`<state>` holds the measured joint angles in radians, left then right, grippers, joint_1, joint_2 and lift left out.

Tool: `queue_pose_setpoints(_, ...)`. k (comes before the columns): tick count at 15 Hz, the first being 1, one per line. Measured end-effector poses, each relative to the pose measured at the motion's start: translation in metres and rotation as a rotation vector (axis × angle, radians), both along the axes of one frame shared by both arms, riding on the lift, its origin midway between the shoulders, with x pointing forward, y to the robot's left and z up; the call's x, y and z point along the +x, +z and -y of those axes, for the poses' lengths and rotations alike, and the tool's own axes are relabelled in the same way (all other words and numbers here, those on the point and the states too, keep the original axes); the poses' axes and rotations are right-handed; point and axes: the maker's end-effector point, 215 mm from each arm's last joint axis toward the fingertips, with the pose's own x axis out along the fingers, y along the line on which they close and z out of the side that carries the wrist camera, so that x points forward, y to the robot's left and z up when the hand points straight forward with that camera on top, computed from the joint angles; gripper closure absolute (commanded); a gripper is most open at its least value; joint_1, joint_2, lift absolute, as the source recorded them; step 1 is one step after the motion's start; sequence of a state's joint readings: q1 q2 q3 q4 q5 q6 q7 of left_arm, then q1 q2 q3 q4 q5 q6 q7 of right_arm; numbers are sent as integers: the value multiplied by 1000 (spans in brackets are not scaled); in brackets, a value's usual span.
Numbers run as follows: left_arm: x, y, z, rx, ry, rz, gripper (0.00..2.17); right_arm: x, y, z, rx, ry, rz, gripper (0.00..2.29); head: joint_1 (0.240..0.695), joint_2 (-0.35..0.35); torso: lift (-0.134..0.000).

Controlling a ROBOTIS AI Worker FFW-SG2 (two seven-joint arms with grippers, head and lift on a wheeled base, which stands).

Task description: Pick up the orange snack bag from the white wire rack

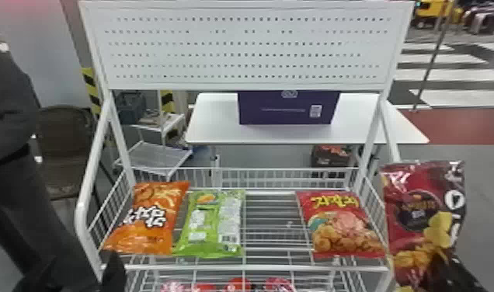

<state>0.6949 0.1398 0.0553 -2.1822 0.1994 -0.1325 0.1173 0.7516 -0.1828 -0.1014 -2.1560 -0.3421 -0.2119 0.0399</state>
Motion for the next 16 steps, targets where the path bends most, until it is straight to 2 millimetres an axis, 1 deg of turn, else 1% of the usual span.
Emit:
queue_pose_setpoints(10, 1, -1, -2, -11, 2, 1, 83, 0, 0, 0, 3, 0, 1, 2135, 499, 0, 0)
queue_pose_setpoints(12, 4, -3, -1, -11, -3, 0, 83, 0, 1, 0, 3, 0, 1, 2135, 499, 0, 0)
queue_pose_setpoints(13, 8, -5, 0, -12, -6, 0, 87, 0, 0, 0, 4, -1, 0, 2135, 499, 0, 0)
queue_pose_setpoints(14, 17, -12, 4, -12, -14, -13, 87, -1, -2, 1, 4, -2, -2, 2135, 499, 0, 0)
queue_pose_setpoints(15, 27, -22, 11, -9, -25, -39, 87, -1, -3, 2, 6, -4, -4, 2135, 499, 0, 0)
queue_pose_setpoints(16, 43, -38, 21, -3, -41, -78, 87, -1, -5, 4, 7, -8, -6, 2135, 499, 0, 0)
